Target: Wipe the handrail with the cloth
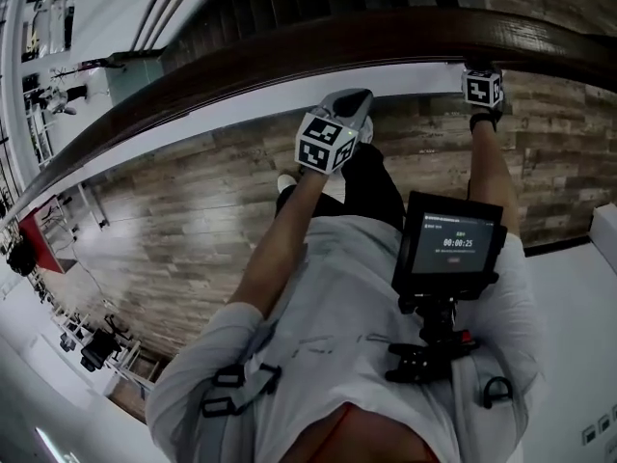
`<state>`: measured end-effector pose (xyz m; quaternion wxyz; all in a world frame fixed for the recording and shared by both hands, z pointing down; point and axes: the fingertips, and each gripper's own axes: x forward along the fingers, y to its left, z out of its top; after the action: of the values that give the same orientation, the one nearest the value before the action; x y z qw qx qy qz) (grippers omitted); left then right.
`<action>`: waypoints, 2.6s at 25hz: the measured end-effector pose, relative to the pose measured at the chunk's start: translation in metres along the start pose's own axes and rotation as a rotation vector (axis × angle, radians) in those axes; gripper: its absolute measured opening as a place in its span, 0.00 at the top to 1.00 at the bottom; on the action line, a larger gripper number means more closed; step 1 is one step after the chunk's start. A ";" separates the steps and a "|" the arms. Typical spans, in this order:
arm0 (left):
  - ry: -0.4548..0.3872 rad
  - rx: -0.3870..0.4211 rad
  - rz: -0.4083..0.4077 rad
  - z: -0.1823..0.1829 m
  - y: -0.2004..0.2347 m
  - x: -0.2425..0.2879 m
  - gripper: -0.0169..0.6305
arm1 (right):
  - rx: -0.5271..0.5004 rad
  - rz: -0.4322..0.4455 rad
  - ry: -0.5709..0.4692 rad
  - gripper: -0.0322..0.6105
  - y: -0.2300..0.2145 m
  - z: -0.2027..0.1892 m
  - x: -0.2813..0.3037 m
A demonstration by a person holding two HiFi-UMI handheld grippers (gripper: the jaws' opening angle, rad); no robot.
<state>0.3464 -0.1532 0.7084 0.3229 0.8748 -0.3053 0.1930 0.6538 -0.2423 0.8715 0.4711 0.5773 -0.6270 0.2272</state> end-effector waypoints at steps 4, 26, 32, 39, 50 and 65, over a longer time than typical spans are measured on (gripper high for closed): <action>-0.028 0.024 -0.019 0.000 -0.033 -0.041 0.98 | -0.005 0.065 -0.145 0.80 0.061 0.030 -0.069; -0.436 0.134 0.225 -0.076 -0.071 -0.399 0.98 | -0.018 0.326 -0.748 0.79 0.409 0.046 -0.469; -0.523 0.204 0.247 -0.063 -0.104 -0.465 0.98 | -0.019 0.406 -0.862 0.79 0.440 0.044 -0.569; -0.601 0.271 0.297 -0.039 -0.133 -0.502 0.98 | -0.011 0.430 -0.927 0.79 0.440 0.047 -0.619; -0.737 0.325 0.307 0.024 -0.189 -0.500 0.98 | 0.048 0.388 -1.094 0.79 0.359 0.080 -0.694; -0.748 0.387 0.309 0.059 -0.221 -0.489 0.98 | 0.001 0.370 -1.135 0.79 0.343 0.087 -0.709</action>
<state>0.1390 0.1409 0.3053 -0.0119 0.8728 -0.4866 -0.0371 0.2251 0.1263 0.3159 0.0144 0.4898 -0.8709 -0.0382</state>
